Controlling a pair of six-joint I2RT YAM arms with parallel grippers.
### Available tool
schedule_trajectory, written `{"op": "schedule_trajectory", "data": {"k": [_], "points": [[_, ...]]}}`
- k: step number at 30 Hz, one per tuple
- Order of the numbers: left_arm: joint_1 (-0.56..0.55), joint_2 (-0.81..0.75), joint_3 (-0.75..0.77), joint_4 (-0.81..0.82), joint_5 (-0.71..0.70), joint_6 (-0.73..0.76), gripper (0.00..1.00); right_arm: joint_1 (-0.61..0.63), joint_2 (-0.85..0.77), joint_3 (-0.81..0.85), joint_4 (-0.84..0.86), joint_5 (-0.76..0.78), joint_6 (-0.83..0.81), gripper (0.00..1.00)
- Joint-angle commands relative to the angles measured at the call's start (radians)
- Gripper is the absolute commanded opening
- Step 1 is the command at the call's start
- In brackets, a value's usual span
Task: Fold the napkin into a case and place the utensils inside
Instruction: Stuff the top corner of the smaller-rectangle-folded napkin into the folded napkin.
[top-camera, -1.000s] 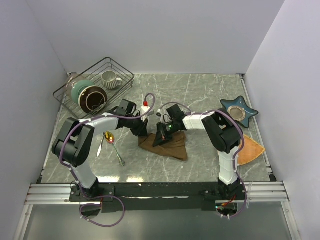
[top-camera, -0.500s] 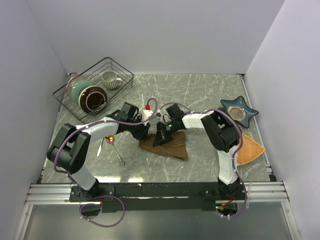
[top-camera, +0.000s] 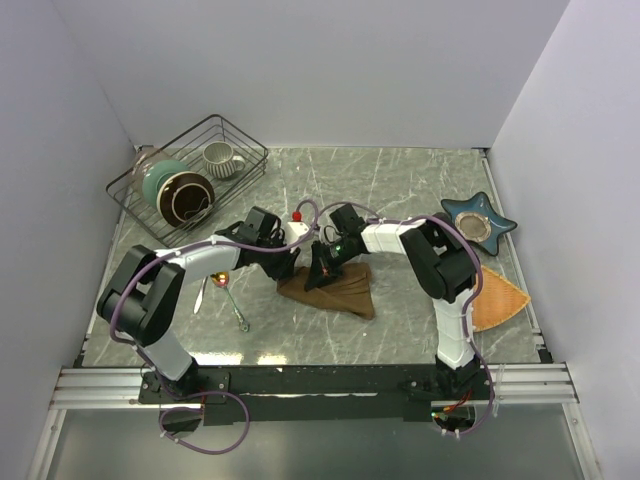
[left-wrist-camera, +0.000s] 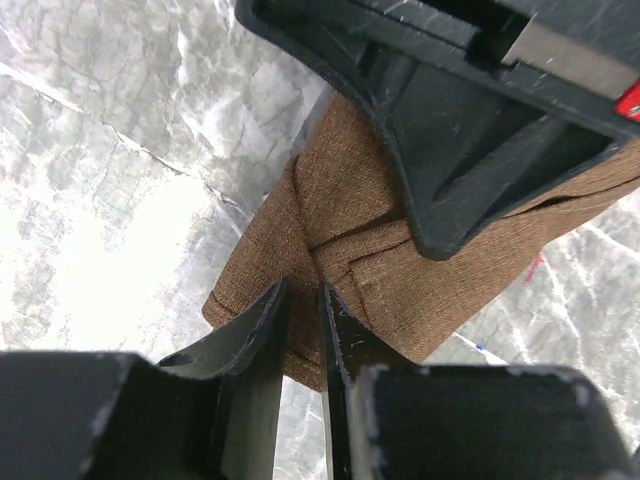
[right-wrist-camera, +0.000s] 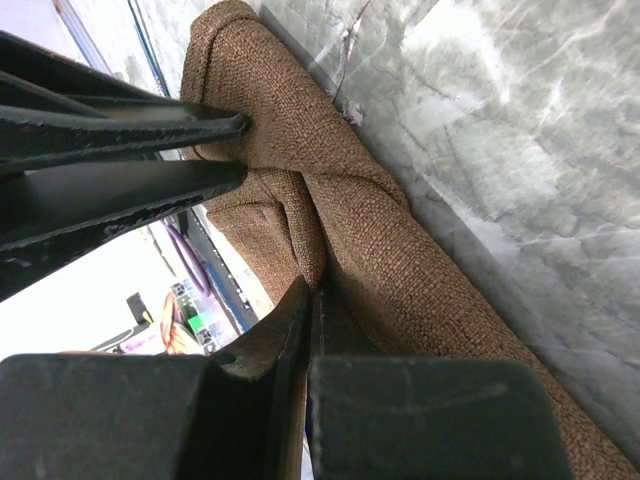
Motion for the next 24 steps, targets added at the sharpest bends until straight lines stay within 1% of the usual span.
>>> {"op": "schedule_trajectory", "data": {"k": [1,7,8,12,20,24], "points": [[-0.005,0.01,0.021,0.002,-0.026,0.024,0.22,-0.008,0.019,0.047,-0.021,0.012,-0.012,0.0],[-0.005,0.007,0.025,0.001,-0.004,0.029,0.02,-0.006,0.039,0.107,-0.073,0.013,-0.037,0.0],[-0.007,0.004,0.022,0.001,0.002,0.026,0.01,-0.008,0.041,0.115,-0.093,0.014,-0.047,0.0],[-0.004,-0.013,0.015,0.014,0.032,0.013,0.01,-0.006,0.067,0.154,-0.145,0.027,-0.07,0.0],[0.001,-0.036,0.02,0.037,0.045,-0.01,0.01,-0.006,0.124,0.25,-0.279,0.041,-0.144,0.0],[0.009,-0.036,0.028,0.039,0.052,-0.011,0.01,-0.006,0.144,0.279,-0.305,0.047,-0.155,0.0]]}}
